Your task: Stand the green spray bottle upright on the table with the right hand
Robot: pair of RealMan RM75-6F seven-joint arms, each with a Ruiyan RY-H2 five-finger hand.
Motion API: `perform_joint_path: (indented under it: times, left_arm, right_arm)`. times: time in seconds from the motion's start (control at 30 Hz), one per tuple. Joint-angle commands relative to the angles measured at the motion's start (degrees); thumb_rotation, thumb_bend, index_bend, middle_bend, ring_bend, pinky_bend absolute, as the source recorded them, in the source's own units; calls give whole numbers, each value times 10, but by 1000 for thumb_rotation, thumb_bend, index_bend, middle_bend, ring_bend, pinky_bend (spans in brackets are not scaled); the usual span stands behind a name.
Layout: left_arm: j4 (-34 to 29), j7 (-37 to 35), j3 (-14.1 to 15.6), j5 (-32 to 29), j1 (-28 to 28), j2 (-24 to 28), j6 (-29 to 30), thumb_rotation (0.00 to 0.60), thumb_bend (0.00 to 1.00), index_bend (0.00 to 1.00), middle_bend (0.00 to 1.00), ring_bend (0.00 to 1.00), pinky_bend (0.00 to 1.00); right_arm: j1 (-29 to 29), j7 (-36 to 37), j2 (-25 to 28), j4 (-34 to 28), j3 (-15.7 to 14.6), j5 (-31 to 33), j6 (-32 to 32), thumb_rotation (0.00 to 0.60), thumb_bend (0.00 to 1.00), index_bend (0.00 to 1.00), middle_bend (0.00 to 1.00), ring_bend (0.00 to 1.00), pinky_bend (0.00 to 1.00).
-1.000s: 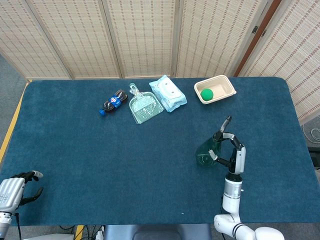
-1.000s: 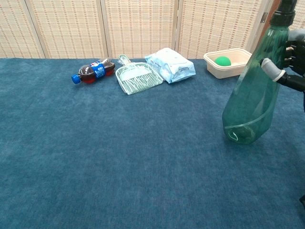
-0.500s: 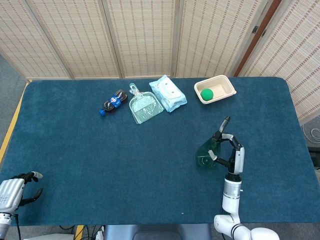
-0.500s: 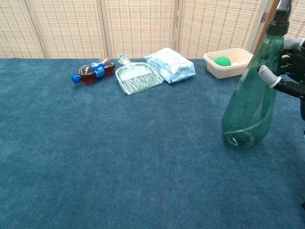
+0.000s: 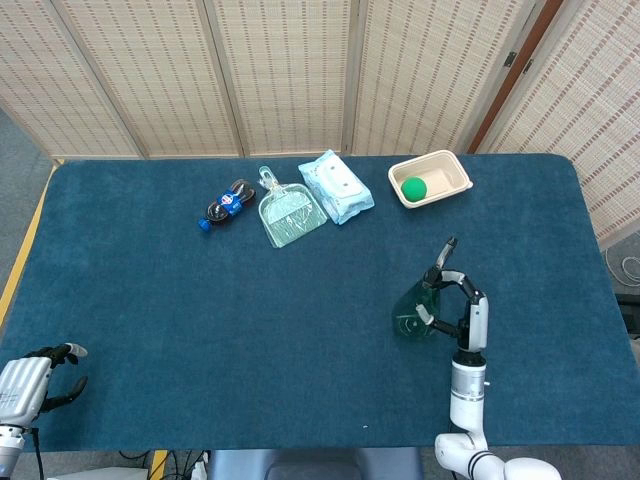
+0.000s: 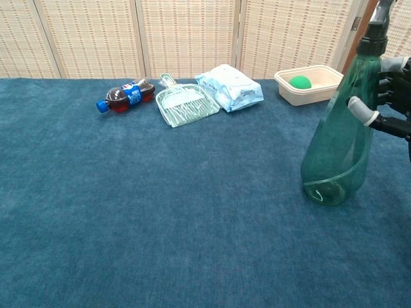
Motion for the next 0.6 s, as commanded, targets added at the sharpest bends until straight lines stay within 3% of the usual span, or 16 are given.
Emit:
perform_joint_path:
  times: [0.03,0.27,0.6]
  left_arm:
    - [0,0,0,0,0,0,0,600,302,385,471,427,463]
    - [-1,2,0,0,0,-1,0,600,303,385,474,427,463]
    - [-4,6,1,1,-1,-3,-1,600,302,386,476,427,463]
  right_arm:
    - [-5,-7,6,-5,-7,-5,2,600,148,478,524,458,544]
    - [-19,-28,25,-30,-21,-13,6,600,126,423,421,364,545]
    - [-37,-65,55,-78,-34,-22,10,600,111,398,395,338,541]
